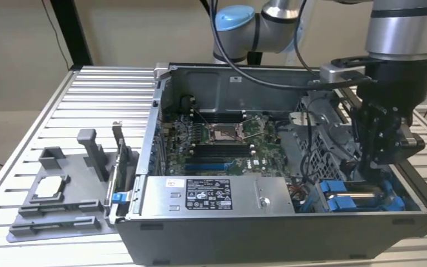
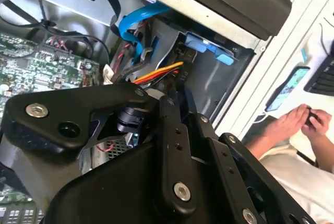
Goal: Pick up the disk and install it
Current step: 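Insert the first disk wire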
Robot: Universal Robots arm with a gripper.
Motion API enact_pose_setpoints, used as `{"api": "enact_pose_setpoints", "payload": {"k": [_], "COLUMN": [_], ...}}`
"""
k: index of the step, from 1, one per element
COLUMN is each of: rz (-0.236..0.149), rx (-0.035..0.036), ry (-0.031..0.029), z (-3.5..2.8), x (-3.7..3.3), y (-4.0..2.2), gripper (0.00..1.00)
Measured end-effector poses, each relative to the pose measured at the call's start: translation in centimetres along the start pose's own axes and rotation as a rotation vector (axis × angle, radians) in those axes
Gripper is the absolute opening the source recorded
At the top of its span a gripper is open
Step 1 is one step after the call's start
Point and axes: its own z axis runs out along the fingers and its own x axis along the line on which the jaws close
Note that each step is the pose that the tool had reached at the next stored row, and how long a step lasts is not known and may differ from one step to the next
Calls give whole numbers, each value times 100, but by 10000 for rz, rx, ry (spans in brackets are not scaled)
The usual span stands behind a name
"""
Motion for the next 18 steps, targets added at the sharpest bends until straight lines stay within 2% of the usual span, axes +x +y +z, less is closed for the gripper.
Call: {"api": "enact_pose_setpoints", "payload": {"k": [3,4,5,6,9,11,14,18], "rz": [-44,-55,-63,-69,-78,-91,-91,-90], "rx": [100,133,165,190,237,270,272,272], "ry": [508,654,771,861,1031,1168,1181,1181], "z": [0,-2,-3,-4,-4,0,4,68], "x": [-5,-13,-30,-50,-126,-150,-152,-188], "y": [7,9,11,14,27,30,31,44], "gripper": [0,0,0,0,0,0,0,0]}}
